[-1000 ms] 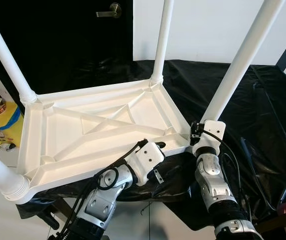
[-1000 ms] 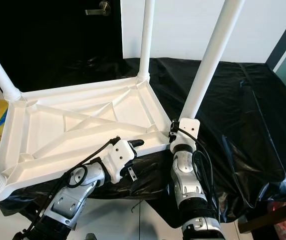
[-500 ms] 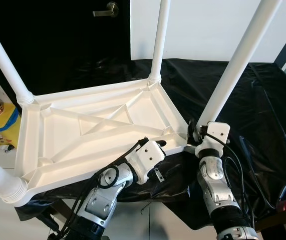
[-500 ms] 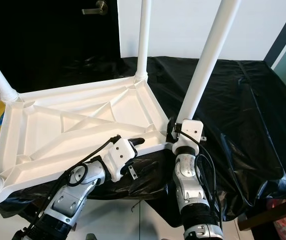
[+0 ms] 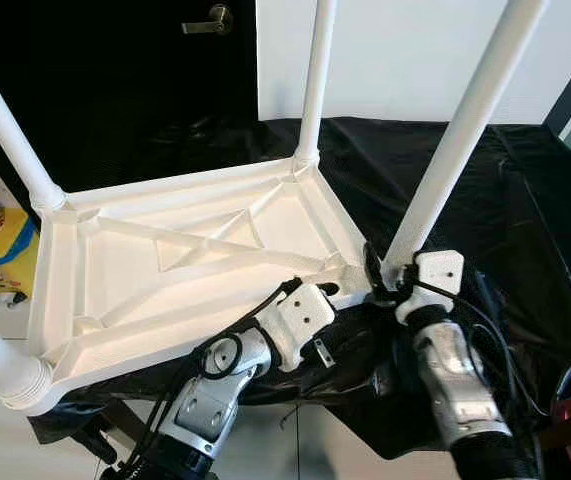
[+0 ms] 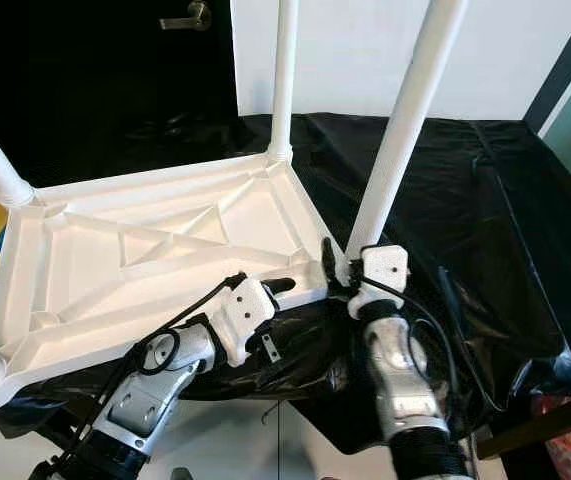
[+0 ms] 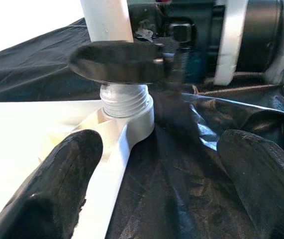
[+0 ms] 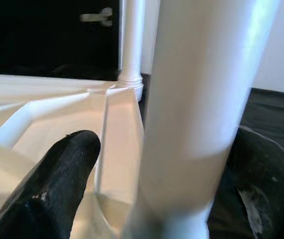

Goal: Building children table

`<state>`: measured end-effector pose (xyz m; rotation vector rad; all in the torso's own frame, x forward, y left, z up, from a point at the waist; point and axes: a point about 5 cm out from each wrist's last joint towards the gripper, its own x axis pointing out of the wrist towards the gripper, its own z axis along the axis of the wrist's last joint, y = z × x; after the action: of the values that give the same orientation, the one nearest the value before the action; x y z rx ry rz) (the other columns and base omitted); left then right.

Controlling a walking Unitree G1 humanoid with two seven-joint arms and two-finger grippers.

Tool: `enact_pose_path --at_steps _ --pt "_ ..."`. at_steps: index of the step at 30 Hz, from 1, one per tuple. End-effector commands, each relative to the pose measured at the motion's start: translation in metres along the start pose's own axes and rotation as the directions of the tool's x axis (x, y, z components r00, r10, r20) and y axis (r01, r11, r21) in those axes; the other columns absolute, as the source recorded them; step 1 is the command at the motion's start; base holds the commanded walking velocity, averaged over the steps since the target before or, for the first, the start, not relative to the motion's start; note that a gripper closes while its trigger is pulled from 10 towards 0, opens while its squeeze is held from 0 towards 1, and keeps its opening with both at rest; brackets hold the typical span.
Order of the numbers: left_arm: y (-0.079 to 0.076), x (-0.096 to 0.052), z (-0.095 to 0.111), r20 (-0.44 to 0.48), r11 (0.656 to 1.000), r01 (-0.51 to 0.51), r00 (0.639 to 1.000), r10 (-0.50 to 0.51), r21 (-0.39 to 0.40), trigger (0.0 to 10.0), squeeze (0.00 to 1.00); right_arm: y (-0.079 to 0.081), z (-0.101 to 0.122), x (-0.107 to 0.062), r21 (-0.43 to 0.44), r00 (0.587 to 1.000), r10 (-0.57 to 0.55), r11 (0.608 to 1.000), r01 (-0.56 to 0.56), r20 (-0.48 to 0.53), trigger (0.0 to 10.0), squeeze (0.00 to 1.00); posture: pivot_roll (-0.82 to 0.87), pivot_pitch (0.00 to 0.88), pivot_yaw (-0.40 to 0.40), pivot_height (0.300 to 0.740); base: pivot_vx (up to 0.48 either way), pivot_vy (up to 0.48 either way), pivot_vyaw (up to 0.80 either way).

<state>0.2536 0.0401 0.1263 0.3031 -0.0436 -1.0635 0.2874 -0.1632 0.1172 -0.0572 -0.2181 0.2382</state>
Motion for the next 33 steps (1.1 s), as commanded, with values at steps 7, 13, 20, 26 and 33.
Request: enact_pose_path --at_steps 7,13,20,26,33 --pt "0.002 -0.002 0.004 0.007 0.999 -0.032 0.999 0.032 -0.007 10.0 0.0 -0.015 -0.012 0.003 -0.01 0.969 0.217 0.975 -0.22 -0.117 10.0 0.0 -0.04 0.005 -0.036 0.74 0.0 0.0 0.0" --pt "0.001 -0.002 0.004 0.007 1.0 -0.027 1.0 0.027 -0.011 10.0 0.0 -0.019 -0.015 0.019 -0.043 0.944 0.29 0.953 -0.3 -0.158 10.0 0.0 -0.04 0.006 -0.034 0.74 0.0 0.0 0.0" --pt "-0.002 0.0 0.005 0.007 1.0 -0.013 1.0 0.014 -0.011 10.0 0.0 -0.024 -0.015 0.029 -0.064 0.93 0.323 0.939 -0.338 -0.177 0.0 0.0 -0.03 0.004 -0.034 0.74 0.0 0.0 0.0" --pt "-0.001 0.001 0.005 0.005 1.0 -0.012 1.0 0.012 -0.012 10.0 0.0 -0.033 -0.02 0.027 -0.057 0.926 0.323 0.939 -0.34 -0.197 0.0 0.0 -0.05 0.0 -0.039 0.74 0.0 0.0 0.0" --pt "-0.002 0.003 0.006 0.012 1.0 -0.01 1.0 0.01 -0.015 10.0 0.0 -0.04 -0.026 0.02 -0.041 0.934 0.285 0.953 -0.3 -0.214 0.0 0.0 -0.05 0.0 -0.046 0.74 0.0 0.0 0.0"
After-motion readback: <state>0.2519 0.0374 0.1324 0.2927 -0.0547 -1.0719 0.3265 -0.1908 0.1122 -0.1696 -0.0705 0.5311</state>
